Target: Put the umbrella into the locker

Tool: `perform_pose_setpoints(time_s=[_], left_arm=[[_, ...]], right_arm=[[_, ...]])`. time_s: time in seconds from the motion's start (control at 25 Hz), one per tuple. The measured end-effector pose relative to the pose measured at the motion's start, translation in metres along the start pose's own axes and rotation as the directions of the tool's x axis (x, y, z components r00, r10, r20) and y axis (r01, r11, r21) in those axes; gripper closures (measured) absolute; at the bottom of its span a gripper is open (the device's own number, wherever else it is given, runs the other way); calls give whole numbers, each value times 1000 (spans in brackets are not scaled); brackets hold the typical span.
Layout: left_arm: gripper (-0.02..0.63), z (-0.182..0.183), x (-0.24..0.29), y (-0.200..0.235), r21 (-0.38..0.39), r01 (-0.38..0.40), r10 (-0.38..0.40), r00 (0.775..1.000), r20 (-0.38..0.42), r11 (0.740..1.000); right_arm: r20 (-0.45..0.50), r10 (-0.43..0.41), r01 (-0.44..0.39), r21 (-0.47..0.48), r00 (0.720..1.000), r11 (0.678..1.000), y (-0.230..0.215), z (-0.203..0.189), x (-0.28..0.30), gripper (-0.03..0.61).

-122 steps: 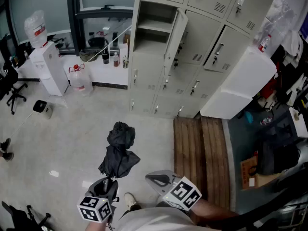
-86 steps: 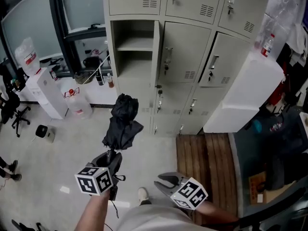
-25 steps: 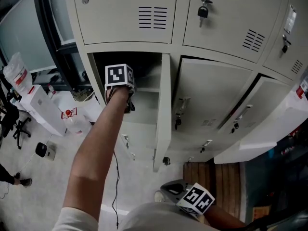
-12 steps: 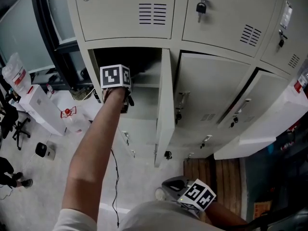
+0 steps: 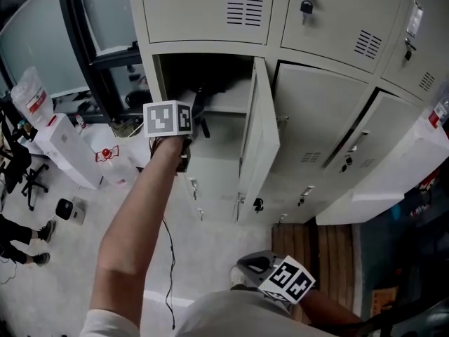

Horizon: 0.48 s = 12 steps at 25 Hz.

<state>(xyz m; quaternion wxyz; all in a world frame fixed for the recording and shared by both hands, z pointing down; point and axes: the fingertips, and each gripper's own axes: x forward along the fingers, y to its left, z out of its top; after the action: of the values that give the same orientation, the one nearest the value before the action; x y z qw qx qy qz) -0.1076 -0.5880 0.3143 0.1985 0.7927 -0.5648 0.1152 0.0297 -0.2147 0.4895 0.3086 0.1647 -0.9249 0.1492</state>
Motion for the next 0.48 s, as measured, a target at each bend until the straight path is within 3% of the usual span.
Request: perform_pose_setpoints(time_s=[0.24,0.4,0.48], left_arm=[[358,-31,-63,-7,17,50,-50,999,21,999],[407,-65,-106,-14,22,85,-86,996,25,996],[464,-85,-129,-14,37,70,-71,997,35,997]], right_arm=[[8,-11,11,2,1000,1000,34,-7,7,558],[20,-26,26,5,999,1000,57,-11,11,558],[27,-26,26,3,999,1000,71,-13,14,558]])
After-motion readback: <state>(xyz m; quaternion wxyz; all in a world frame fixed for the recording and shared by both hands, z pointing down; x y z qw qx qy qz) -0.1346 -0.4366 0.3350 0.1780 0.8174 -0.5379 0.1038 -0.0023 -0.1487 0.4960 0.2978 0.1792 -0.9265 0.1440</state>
